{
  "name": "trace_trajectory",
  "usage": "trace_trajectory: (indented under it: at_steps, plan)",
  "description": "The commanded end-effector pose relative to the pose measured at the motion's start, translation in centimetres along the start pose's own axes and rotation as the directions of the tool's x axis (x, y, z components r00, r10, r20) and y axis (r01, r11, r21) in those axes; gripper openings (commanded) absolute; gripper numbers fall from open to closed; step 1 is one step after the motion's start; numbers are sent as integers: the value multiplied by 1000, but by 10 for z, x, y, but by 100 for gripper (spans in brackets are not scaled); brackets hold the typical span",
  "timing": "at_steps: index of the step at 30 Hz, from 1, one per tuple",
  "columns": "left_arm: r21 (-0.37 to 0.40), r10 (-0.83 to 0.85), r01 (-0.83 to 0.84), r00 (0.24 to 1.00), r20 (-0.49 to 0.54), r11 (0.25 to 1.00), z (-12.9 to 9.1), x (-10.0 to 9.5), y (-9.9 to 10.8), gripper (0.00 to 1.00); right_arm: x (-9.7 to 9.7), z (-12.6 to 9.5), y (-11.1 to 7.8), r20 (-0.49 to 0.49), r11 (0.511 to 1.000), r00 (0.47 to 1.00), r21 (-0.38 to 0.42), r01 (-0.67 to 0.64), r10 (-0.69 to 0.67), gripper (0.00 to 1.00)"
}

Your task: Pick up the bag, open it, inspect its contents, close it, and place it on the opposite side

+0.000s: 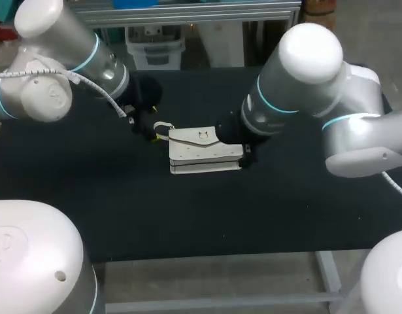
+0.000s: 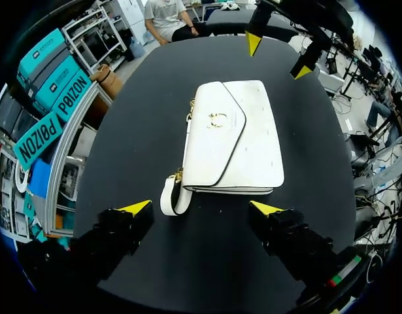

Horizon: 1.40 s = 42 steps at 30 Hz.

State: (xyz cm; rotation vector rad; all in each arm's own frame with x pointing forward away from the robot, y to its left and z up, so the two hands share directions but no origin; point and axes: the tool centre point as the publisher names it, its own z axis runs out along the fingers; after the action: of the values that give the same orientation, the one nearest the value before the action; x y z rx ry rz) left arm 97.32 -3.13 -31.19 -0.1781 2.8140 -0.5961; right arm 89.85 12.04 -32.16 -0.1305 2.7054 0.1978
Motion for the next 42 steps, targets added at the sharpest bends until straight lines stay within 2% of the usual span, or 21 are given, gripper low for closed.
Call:
trace_trajectory:
  at_steps: [1,11,22,31,34,37,42]
  plan:
    - [42,37,-37,999,-1,998,3,-1,2,100,5,16,11,32,999,999,44,-9,8,100]
    - [61,147,-146,989,-21,987,2,-3,1,100,7,35,2,68,999,998,34,9,-11,100]
    - [63,215,-212,975,-46,975,9,3,-6,100,-2,49,-3,115,998,992,21,59,-61,97]
    - [45,247,-244,966,-74,969,19,6,-11,100,-9,59,-2,135,996,987,10,88,-88,70]
    - [45,255,-253,964,-78,967,20,6,-12,100,-11,63,-1,138,995,985,12,103,-104,55]
    - [39,266,-263,960,-84,964,23,7,-13,100,-13,67,0,136,993,984,15,115,-115,49]
    - [29,273,-272,957,-94,962,26,8,-13,100,-17,71,4,143,991,981,5,134,-133,50]
